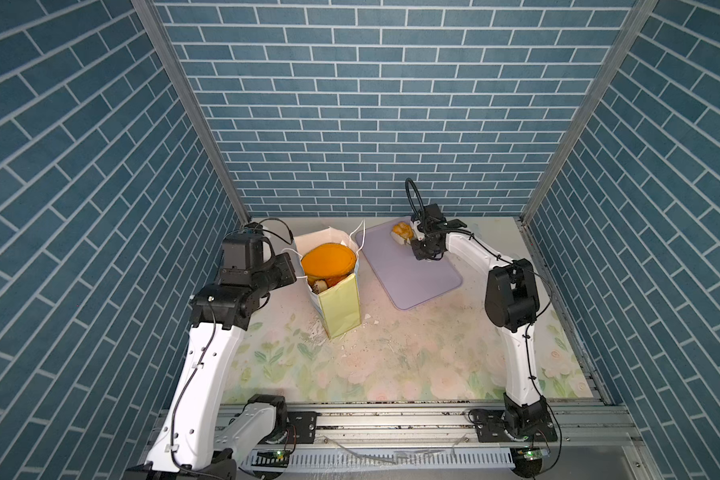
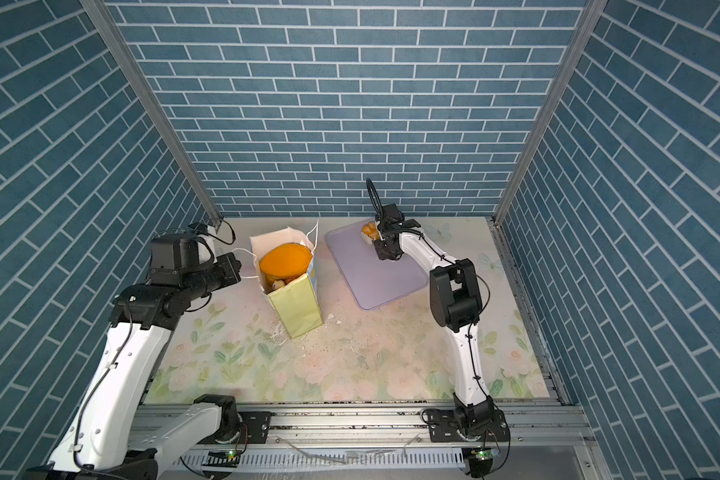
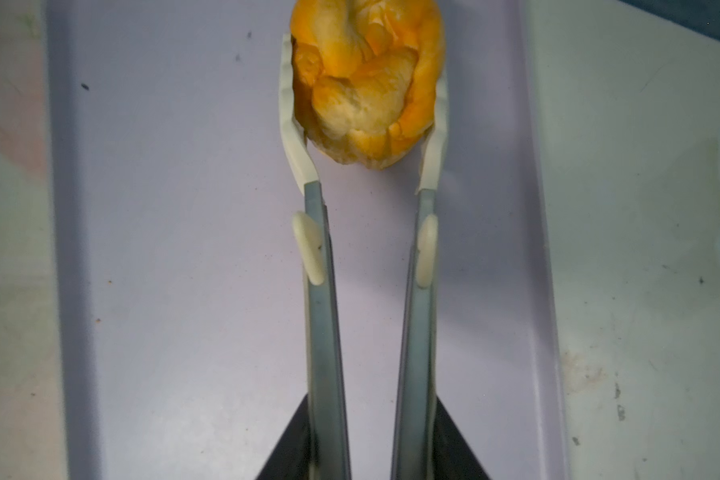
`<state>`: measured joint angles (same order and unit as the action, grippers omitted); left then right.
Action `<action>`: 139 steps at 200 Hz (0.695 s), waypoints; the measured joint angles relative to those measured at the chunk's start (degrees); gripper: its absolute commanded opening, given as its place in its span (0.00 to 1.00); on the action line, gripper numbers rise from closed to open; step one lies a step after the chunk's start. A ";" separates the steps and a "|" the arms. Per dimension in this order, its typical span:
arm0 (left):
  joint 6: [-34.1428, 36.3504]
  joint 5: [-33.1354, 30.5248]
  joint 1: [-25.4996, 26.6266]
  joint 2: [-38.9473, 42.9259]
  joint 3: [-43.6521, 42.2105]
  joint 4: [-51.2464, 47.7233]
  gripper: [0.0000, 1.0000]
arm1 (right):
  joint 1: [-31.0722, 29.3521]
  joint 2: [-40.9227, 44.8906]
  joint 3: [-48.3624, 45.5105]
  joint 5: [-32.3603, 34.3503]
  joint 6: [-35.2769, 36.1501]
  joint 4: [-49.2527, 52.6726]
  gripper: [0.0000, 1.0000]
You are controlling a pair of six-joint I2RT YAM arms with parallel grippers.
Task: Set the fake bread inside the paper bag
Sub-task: 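Close the tongs on the twisted bread roll with the right gripper, then lift the roll and carry it into the paper bag with the right gripper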
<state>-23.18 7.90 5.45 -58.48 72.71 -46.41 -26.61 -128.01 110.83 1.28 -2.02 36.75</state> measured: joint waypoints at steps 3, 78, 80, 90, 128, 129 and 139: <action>0.00 0.02 0.00 0.00 0.00 0.00 0.00 | -0.04 0.15 -0.28 0.02 0.00 -0.22 0.29; -0.17 0.13 0.00 0.52 0.00 0.02 0.00 | -1.75 23.80 -15.93 0.98 0.44 0.24 0.25; -0.17 0.13 0.00 0.52 0.00 0.02 0.00 | -1.79 24.61 -16.00 0.92 0.44 0.44 0.25; -0.17 0.28 0.00 0.52 0.00 0.07 0.00 | -1.92 28.48 -16.00 0.63 0.50 1.31 0.24; 0.00 0.76 0.00 0.02 0.00 0.52 0.00 | -2.89 39.23 -11.47 -1.14 1.07 7.32 0.24; 0.02 0.76 0.00 0.00 0.00 0.55 0.00 | -2.93 39.41 -11.13 -1.20 1.09 7.56 0.24; 0.07 0.96 0.00 -0.48 0.00 0.83 0.00 | -3.67 40.22 -8.11 -1.73 1.66 9.55 0.24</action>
<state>-23.11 8.86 5.45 -58.96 72.71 -45.58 -30.28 -87.79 102.72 -0.45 -0.36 46.30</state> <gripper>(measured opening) 0.049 0.342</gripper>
